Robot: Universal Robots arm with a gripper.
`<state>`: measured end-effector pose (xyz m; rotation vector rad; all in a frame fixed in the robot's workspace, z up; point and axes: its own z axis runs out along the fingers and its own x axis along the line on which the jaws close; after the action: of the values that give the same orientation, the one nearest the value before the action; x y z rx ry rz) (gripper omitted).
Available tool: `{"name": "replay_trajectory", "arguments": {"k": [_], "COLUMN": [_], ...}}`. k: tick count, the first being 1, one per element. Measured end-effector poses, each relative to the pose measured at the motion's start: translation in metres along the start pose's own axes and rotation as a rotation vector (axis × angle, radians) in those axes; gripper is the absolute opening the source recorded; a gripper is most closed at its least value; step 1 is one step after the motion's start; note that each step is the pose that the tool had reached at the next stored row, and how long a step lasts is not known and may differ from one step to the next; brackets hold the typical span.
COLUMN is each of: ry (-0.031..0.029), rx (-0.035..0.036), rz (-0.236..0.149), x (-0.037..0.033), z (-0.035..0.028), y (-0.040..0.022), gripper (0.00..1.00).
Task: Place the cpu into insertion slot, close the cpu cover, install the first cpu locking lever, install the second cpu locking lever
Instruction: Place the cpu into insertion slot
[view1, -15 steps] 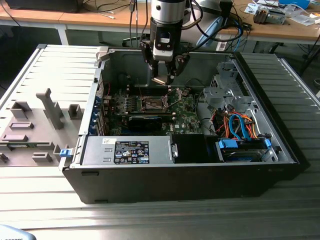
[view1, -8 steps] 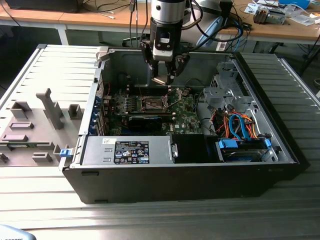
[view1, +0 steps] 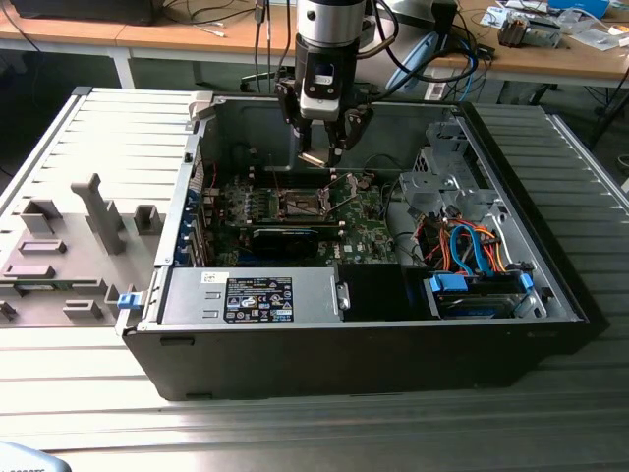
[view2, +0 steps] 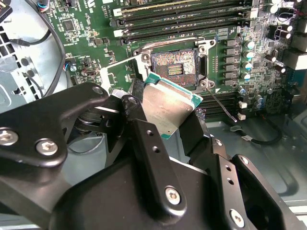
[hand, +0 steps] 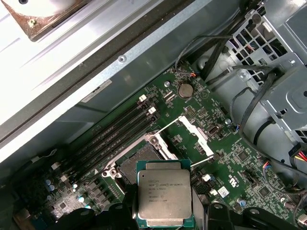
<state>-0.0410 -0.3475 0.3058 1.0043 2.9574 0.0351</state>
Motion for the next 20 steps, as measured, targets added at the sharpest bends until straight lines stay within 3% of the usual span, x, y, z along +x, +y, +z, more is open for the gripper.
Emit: {"name": "replay_trajectory", "arguments": {"k": [20], "ry": [-0.0003], "rx": [0.0001], "rz": [0.01], "x": [0.0], "z": [0.0001], "y": [0.0], "gripper": [0.55]}}
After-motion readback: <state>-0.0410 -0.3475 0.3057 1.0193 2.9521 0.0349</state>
